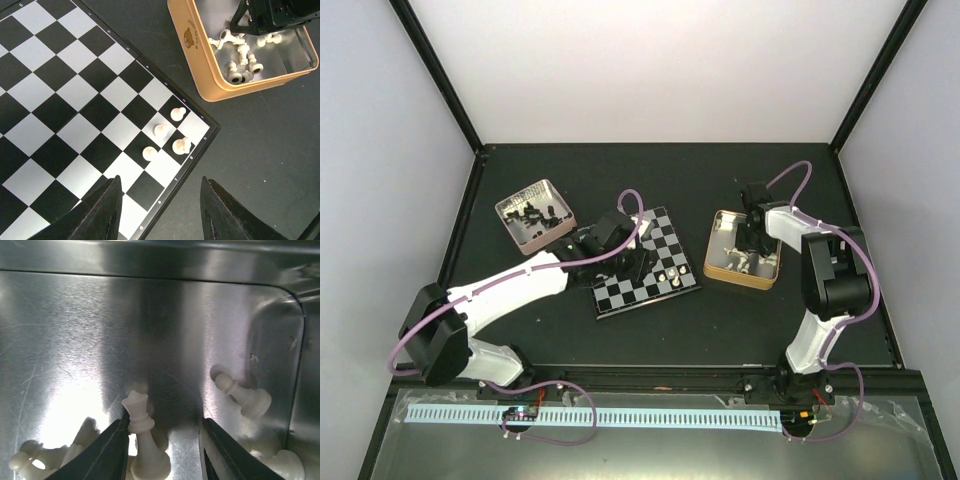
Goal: Set up the chess pieces on the board
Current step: Pick up the chess piece from the storage box.
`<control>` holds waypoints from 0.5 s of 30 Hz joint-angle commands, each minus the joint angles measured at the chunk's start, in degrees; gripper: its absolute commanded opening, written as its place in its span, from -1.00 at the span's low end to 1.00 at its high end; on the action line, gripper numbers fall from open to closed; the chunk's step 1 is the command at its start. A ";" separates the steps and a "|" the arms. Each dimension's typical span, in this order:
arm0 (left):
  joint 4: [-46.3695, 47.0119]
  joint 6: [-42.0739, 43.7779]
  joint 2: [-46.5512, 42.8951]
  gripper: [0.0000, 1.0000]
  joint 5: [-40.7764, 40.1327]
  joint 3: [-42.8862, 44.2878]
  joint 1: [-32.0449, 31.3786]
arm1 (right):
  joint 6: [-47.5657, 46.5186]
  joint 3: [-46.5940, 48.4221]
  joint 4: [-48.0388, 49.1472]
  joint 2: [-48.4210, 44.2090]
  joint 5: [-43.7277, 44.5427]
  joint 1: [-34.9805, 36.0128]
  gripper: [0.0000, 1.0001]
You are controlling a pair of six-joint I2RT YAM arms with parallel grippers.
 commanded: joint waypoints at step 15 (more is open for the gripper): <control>1.15 -0.96 -0.39 -0.10 4.35 1.49 1.25 | -0.57 -5.95 6.49 -6.68 -5.71 -0.88 -0.84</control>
